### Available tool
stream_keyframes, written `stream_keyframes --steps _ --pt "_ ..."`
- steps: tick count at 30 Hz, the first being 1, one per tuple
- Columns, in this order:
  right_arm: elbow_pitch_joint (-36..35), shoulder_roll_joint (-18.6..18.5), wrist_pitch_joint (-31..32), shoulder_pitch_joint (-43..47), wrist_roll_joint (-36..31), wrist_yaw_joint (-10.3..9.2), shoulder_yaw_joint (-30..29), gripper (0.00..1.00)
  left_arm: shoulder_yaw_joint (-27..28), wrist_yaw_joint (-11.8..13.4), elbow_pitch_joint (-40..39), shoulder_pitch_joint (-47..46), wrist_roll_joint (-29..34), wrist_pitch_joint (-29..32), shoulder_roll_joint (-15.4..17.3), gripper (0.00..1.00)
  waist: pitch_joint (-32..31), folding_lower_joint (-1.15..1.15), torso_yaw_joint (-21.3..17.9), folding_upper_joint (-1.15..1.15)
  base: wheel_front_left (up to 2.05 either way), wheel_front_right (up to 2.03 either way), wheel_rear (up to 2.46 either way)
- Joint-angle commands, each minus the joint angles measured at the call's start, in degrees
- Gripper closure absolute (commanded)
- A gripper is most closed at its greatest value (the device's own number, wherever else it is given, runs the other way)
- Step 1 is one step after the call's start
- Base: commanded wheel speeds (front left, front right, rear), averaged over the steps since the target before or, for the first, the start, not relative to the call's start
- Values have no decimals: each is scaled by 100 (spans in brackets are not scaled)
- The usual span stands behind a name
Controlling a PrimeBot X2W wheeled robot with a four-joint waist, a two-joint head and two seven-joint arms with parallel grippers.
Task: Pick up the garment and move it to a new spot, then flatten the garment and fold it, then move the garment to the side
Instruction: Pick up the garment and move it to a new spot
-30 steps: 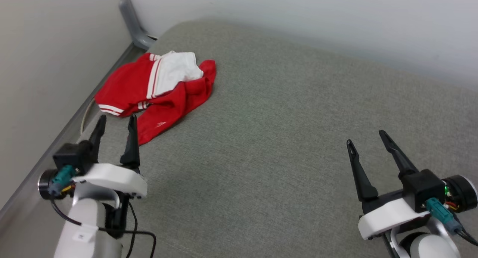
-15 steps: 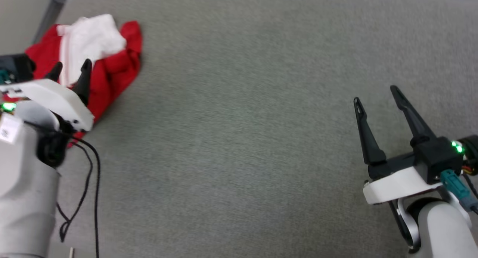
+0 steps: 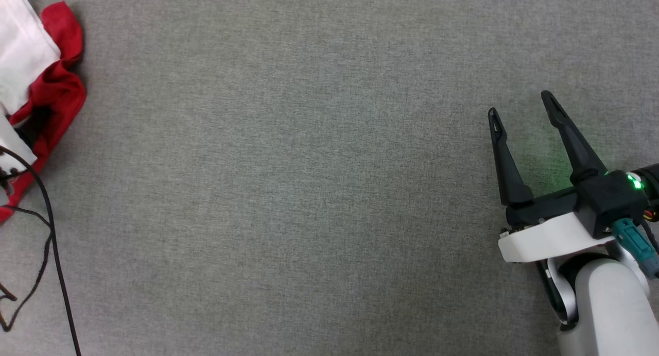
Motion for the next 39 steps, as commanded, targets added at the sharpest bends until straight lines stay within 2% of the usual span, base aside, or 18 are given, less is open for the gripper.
stream_keyframes --steps 1,2,3,4,6,11,14,18,23,28,34,39 --pt "11 16 -45 -101 38 -4 -11 0 -135 118 373 325 4 328 -195 16 62 0 -62 0 0 0 0" --pt "20 18 -43 -107 37 -4 -20 0 -165 131 473 381 -33 508 -250 58 64 0 -66 0 0 0 0" --pt "28 17 -49 -113 41 -4 -33 0 -178 127 537 425 -88 662 -314 94 63 0 -67 0 0 0 0" --pt "36 17 -50 -115 42 -4 -49 0 -190 144 582 446 -119 759 -360 100 55 0 -64 0 0 0 0" --pt "39 15 -46 -131 40 -4 -69 0 -214 154 593 456 -149 839 -406 100 33 0 -54 0 0 0 0" --pt "74 18 -47 -61 51 -4 -81 0 -239 191 369 341 48 299 -270 100 -128 0 -12 0 0 0 0" --pt "154 30 -80 36 74 -4 -123 0 -200 289 153 150 287 -555 -111 100 -405 0 24 0 0 0 0" --pt "212 54 -114 183 100 -4 -207 0 -195 438 3 116 520 -1460 -114 100 -783 0 73 0 0 0 0" --pt "317 86 -173 407 169 -4 -294 0 -284 499 -29 217 836 -2570 -189 100 -1319 0 68 0 0 0 0" --pt "360 105 -201 676 292 -4 -446 0 -429 680 -185 309 1126 -3432 -367 100 -1820 0 54 0 0 0 0" --pt "327 107 -124 940 491 -4 -579 0 -551 828 -516 447 1266 -3960 -626 100 -2224 0 -38 0 0 0 0" --pt "298 106 -115 1098 651 -4 -683 0 -671 795 -910 634 1326 -4102 -814 100 -2424 0 -231 0 0 0 0"
